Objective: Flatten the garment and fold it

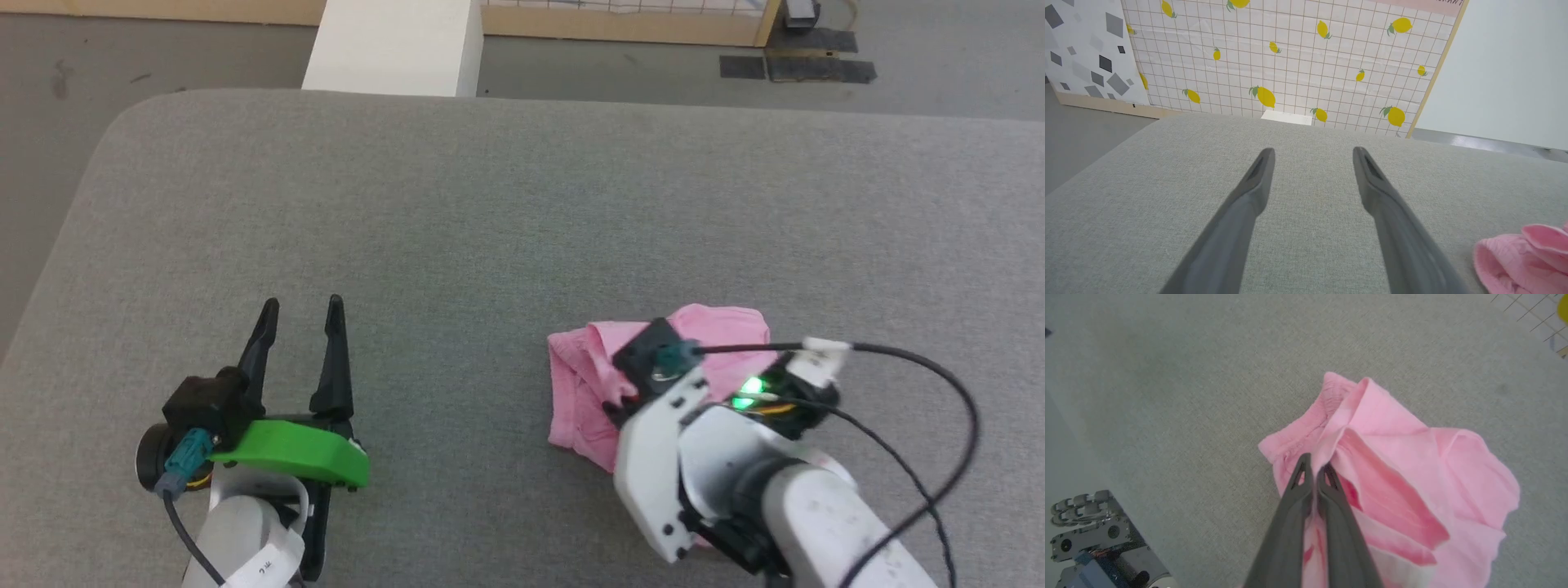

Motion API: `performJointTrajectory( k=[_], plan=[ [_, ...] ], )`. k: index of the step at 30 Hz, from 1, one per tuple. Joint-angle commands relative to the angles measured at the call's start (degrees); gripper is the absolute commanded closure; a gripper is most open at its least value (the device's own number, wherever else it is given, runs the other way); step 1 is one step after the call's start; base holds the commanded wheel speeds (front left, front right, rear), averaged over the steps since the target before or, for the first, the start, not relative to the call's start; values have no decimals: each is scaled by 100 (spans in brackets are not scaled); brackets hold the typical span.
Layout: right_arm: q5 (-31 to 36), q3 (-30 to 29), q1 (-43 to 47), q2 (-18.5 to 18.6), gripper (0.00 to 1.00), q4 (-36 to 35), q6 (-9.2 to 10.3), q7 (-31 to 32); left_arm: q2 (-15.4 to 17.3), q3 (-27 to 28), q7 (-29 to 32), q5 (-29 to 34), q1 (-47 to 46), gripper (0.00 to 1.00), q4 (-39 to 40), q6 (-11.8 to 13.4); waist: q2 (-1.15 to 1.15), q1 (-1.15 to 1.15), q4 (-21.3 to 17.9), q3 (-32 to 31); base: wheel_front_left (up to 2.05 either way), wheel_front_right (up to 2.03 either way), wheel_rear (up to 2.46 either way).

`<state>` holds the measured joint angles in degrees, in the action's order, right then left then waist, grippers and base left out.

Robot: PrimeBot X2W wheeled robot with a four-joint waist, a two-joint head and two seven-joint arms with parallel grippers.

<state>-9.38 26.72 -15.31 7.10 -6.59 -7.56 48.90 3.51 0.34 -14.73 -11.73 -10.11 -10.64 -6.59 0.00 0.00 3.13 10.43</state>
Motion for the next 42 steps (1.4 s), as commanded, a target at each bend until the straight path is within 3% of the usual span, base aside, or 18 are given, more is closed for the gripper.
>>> performJointTrajectory(
  k=[1,3,4,5,6,12,17,21,26,30,34,42],
  plan=[
    [-114,160,-203,-9,100,255,8,-53,-30,-20,-27,9,-115,0,-22,-38,0,0,89,67,0,0,0],
    [-215,332,-375,-36,100,588,8,-139,-37,-40,-27,-9,-142,0,-35,-43,0,0,136,98,0,0,0],
    [-279,399,-440,-54,85,707,8,-196,-40,-45,-27,-19,-151,0,-41,-45,0,0,152,108,0,0,0],
    [-346,490,-509,-59,50,806,8,-255,-42,-48,-27,-27,-157,0,-47,-47,0,0,165,117,0,0,0],
    [-430,587,-583,-52,0,918,8,-309,-44,-49,-27,-37,-160,0,-56,-50,0,0,175,125,0,0,0],
    [-699,929,-956,84,0,1028,8,-876,-53,-36,-27,-54,-128,0,-102,-60,0,0,166,106,0,0,0],
    [-870,903,-1044,148,0,598,8,-1796,-57,12,-27,-30,-56,0,-124,-64,0,0,69,-5,0,0,0],
    [-846,274,-829,62,0,219,8,-2817,-59,34,-27,-10,-14,0,-103,-67,0,0,-15,-99,0,0,0],
    [-1094,-1081,-37,-327,0,-40,8,-3978,-60,104,-27,8,54,0,-17,-68,0,0,-137,-174,0,0,0],
    [-1228,-1908,653,-412,0,148,8,-4185,-61,134,-27,23,88,0,69,-70,0,0,-200,-177,0,0,0],
    [-1918,-2413,1187,-420,0,557,8,-4291,-62,156,-27,39,91,0,133,-72,0,0,-238,-152,0,0,0],
    [-2055,-2327,1407,-421,0,1311,8,-3723,-62,203,-27,37,52,0,179,-74,0,0,-260,-73,0,0,0]
  ],
)
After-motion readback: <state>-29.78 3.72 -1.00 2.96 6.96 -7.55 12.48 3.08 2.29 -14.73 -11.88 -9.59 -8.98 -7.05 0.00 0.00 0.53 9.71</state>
